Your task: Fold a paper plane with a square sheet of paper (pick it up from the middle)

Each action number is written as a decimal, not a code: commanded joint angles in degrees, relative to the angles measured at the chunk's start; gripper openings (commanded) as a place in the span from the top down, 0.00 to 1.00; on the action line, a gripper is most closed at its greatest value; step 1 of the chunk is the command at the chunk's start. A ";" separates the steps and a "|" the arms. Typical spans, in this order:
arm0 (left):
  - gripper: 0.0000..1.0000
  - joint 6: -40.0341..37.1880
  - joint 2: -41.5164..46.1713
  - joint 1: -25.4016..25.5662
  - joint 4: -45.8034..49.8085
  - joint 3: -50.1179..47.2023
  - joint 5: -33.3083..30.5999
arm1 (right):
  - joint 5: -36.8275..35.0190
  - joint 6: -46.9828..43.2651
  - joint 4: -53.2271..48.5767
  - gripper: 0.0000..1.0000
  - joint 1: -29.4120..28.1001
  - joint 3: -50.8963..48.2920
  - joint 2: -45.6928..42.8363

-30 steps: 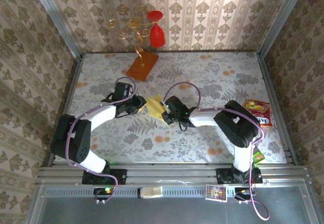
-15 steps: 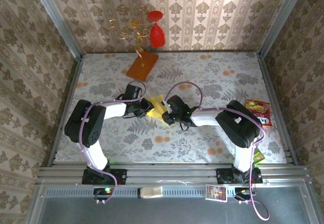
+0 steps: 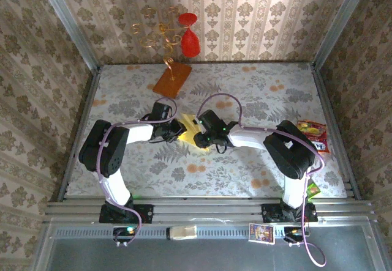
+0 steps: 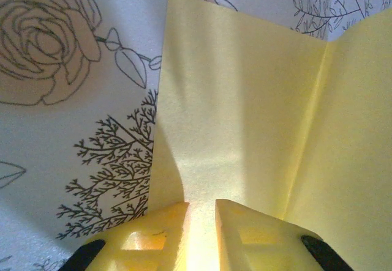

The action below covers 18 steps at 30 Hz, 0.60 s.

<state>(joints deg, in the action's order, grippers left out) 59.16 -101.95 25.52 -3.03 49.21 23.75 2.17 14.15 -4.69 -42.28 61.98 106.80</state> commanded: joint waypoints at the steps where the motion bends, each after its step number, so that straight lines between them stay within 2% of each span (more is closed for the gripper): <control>1: 0.81 -0.80 -0.63 0.16 2.30 -0.05 -0.41 | -0.67 0.98 -4.17 0.65 -0.47 1.22 -1.61; 10: 0.81 -0.92 -0.53 0.15 2.69 0.27 -0.54 | -3.20 3.05 -7.66 0.64 -1.37 1.61 -2.59; 18: 0.81 -1.06 -0.66 0.15 2.81 0.47 -0.37 | -3.05 3.46 -7.89 0.69 -1.51 2.27 -1.73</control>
<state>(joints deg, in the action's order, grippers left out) 59.13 -101.95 25.52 -2.98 49.21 23.75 0.40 16.78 -11.00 -43.44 62.30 106.02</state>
